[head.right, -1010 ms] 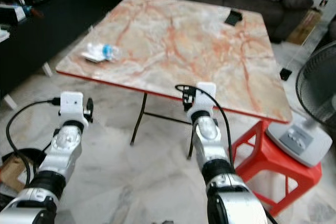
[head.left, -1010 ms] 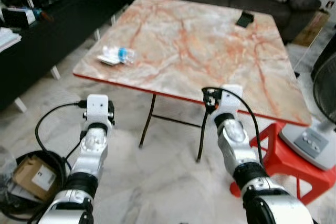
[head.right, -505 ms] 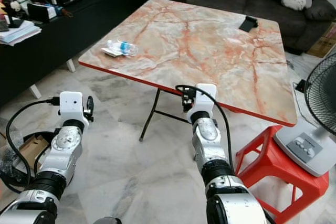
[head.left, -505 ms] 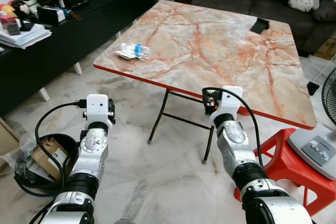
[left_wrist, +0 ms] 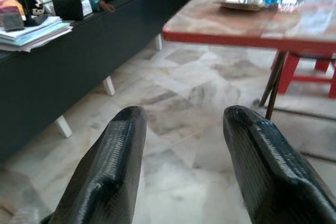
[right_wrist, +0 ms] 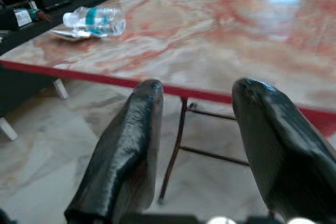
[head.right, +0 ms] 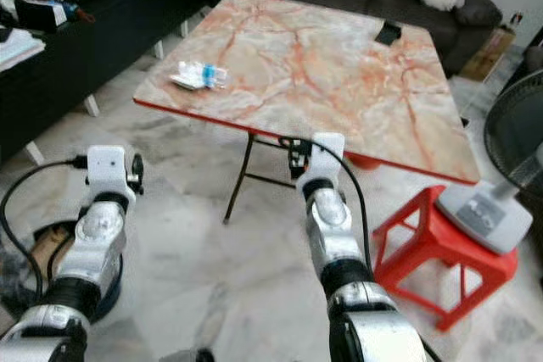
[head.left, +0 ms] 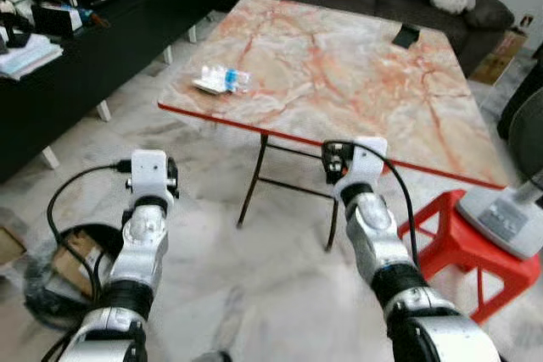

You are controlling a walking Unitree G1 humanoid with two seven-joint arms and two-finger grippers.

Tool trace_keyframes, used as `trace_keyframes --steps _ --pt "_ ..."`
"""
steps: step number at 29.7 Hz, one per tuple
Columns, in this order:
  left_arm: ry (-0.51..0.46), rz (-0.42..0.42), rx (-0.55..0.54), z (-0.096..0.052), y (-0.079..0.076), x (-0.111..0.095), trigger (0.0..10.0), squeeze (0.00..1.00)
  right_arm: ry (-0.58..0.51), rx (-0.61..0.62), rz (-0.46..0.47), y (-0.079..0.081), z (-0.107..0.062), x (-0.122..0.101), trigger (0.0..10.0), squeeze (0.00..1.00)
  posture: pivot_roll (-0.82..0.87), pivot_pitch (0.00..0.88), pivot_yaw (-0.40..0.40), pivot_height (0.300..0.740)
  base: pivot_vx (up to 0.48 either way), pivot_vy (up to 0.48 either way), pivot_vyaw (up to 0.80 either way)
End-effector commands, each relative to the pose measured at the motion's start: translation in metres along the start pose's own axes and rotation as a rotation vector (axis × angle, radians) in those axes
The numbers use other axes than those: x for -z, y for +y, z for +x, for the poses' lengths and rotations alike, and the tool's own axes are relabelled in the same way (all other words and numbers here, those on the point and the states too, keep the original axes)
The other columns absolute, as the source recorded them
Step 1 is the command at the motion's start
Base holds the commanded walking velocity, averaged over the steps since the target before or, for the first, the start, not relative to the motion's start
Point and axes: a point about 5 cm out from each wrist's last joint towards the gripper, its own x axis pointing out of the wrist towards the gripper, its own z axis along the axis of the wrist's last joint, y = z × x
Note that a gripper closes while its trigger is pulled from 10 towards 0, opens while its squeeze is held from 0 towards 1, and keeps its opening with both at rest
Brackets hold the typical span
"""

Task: Picking trash to rubbish bin

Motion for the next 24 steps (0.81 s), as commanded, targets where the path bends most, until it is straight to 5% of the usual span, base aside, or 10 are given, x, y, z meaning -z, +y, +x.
trace_keyframes --steps 1,19,24 --pt "0.001 0.003 0.015 0.000 -0.004 -0.002 10.0 0.00 -0.003 0.016 0.005 -0.005 0.000 -0.001 10.0 0.00 0.10 0.093 -0.111 0.740 0.000 0.000 -0.70" --pt "-0.051 0.011 0.017 0.005 -0.009 -0.016 10.0 0.00 -0.023 0.001 0.006 -0.001 0.000 -0.004 10.0 0.00 0.09 0.085 -0.101 0.740 0.000 0.000 -0.04" --pt "-0.063 0.006 -0.005 0.007 -0.004 -0.018 10.0 0.00 -0.042 -0.039 -0.036 0.004 0.001 -0.007 10.0 0.00 0.09 0.062 -0.097 0.740 0.384 0.000 0.25"
